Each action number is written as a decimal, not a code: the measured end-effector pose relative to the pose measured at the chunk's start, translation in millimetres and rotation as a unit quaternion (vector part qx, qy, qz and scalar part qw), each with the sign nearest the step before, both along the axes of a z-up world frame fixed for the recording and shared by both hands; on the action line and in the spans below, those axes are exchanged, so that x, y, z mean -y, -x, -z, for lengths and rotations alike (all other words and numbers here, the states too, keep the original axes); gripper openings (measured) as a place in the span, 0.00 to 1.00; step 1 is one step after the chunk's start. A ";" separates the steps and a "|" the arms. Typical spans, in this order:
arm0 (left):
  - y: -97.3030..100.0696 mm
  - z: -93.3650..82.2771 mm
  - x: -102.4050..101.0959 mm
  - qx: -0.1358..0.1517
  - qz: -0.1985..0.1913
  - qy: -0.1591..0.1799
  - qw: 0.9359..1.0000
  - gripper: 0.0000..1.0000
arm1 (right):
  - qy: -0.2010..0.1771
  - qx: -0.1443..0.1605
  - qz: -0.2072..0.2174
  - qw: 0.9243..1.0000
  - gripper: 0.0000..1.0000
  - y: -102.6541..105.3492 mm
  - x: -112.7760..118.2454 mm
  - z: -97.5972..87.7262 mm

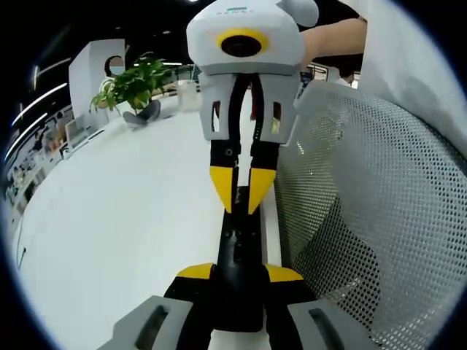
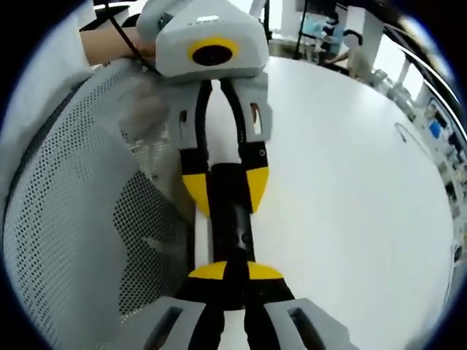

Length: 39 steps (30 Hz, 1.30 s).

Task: Press the specified remote control buttons in sequence, fully releasing each button before pressing the next.

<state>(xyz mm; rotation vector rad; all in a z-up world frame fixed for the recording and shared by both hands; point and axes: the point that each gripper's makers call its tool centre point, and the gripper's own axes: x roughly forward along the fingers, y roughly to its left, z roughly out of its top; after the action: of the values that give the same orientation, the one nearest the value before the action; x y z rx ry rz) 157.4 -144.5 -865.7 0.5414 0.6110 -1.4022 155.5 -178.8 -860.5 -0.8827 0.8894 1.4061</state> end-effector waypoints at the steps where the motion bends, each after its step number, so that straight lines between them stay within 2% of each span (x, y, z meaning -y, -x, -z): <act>1: 0.1 0.0 0.0 0.000 0.000 0.000 1.000 0.24 | 0.007 0.006 -0.005 1.000 0.05 0.0 0.1 0.1; 6: 0.4 0.2 0.1 0.000 0.002 -0.001 1.000 0.24 | 0.038 0.023 -0.028 0.999 0.04 1.2 -0.7 1.6; 9: 0.5 0.1 0.2 -0.001 0.003 -0.002 1.000 0.24 | 0.046 0.011 -0.018 0.999 0.05 -0.8 -0.5 2.2; 10: 0.5 0.1 0.1 -0.001 0.003 -0.002 1.000 0.24 | 0.041 -0.007 0.007 0.999 0.05 -0.3 0.2 2.3; 14: 0.5 0.1 0.1 -0.001 0.003 -0.002 1.000 0.24 | 0.043 0.021 -0.019 0.999 0.05 1.1 0.9 2.1; 21: 0.8 -0.3 0.0 0.000 0.002 -0.002 1.000 0.24 | 0.031 0.027 -0.016 0.999 0.05 0.6 2.2 0.7; 25: 0.6 -0.4 -0.3 0.000 0.001 -0.002 1.000 0.24 | 0.006 0.010 0.018 1.000 0.05 -1.4 2.2 -1.1; 28: 0.6 -0.3 -0.5 0.000 0.001 -0.002 1.000 0.24 | 0.007 0.010 0.018 1.000 0.05 -0.2 4.1 -0.9; 34: 0.6 -0.2 -0.2 -0.001 0.000 -0.001 1.000 0.24 | 0.016 0.014 0.013 1.000 0.04 0.1 5.5 -0.1; 39: 0.4 -0.1 0.1 -0.002 -0.001 -0.001 1.000 0.24 | 0.051 0.017 0.009 0.998 0.04 0.0 3.8 2.6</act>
<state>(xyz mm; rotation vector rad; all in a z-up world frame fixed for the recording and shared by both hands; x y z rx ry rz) 156.9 -144.6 -865.7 0.5386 0.6162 -1.4019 155.5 -182.6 -863.1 -0.9711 0.9486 1.3362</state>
